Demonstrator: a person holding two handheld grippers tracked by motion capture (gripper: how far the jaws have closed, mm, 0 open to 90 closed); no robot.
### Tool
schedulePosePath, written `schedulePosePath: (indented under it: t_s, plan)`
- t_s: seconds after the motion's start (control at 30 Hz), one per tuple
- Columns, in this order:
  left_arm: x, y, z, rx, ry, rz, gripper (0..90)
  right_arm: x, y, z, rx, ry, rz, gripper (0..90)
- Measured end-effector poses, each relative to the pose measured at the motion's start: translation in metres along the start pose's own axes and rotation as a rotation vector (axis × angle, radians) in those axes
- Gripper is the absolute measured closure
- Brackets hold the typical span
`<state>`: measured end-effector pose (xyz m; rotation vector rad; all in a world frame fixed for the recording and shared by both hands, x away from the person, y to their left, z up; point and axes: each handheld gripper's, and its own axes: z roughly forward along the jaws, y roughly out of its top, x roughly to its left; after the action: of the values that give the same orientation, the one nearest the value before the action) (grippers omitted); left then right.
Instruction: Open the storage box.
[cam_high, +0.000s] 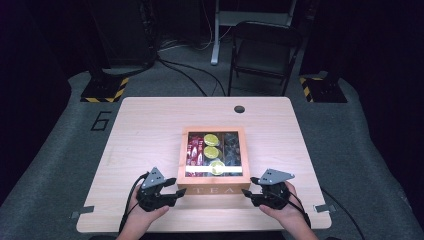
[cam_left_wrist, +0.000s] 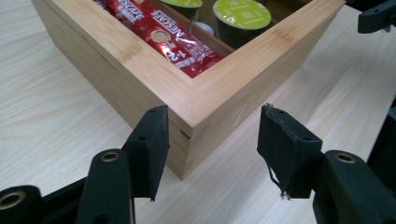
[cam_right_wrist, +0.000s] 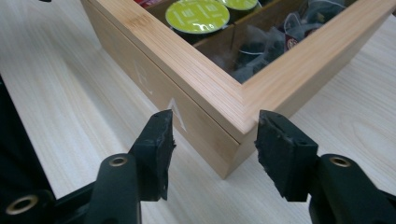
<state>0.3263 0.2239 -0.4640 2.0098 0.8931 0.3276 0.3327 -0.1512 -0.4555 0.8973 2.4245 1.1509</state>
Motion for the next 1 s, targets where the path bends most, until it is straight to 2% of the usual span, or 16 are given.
schedulePosePath:
  t_s: [0.03, 0.13, 0.2, 0.27, 0.33, 0.43, 0.5, 0.53, 0.6, 0.83, 1.0]
  plan:
    - [0.002, -0.001, 0.002, 0.003, -0.001, -0.011, 45.5, -0.002, -0.002, 0.002, 0.011, -0.010, 0.005, 49.1]
    - [0.002, -0.002, 0.003, 0.004, -0.008, -0.012, 48.2, -0.005, -0.005, 0.005, 0.018, 0.001, 0.025, 49.9]
    - [0.002, -0.002, 0.006, 0.026, 0.014, 0.013, 49.3, -0.008, -0.008, 0.010, 0.034, 0.015, 0.042, 51.9]
    - [0.003, -0.003, 0.009, 0.037, 0.023, 0.009, 51.7, -0.010, -0.009, 0.013, 0.044, 0.015, 0.040, 53.3]
    - [0.003, -0.004, 0.009, 0.047, 0.019, 0.004, 54.1, -0.010, -0.010, 0.015, 0.037, 0.007, 0.043, 54.3]
    - [0.003, -0.003, 0.011, 0.038, 0.037, 0.007, 55.8, -0.012, -0.010, 0.016, 0.033, -0.003, 0.031, 57.3]
    - [0.004, -0.003, 0.012, 0.031, 0.051, 0.018, 56.3, -0.013, -0.010, 0.015, 0.016, -0.009, 0.035, 57.4]
    - [0.004, -0.002, 0.012, 0.039, 0.042, 0.015, 56.0, -0.012, -0.009, 0.015, 0.008, -0.009, 0.042, 57.0]
    - [0.003, -0.002, 0.012, 0.034, 0.053, 0.024, 56.0, -0.012, -0.009, 0.014, -0.011, -0.017, 0.027, 57.9]
    - [0.003, -0.001, 0.012, 0.040, 0.052, 0.028, 55.8, -0.012, -0.008, 0.014, -0.006, -0.012, 0.030, 57.3]
    - [0.003, -0.001, 0.011, 0.031, 0.055, 0.029, 55.7, -0.012, -0.008, 0.014, -0.009, -0.011, 0.012, 57.2]
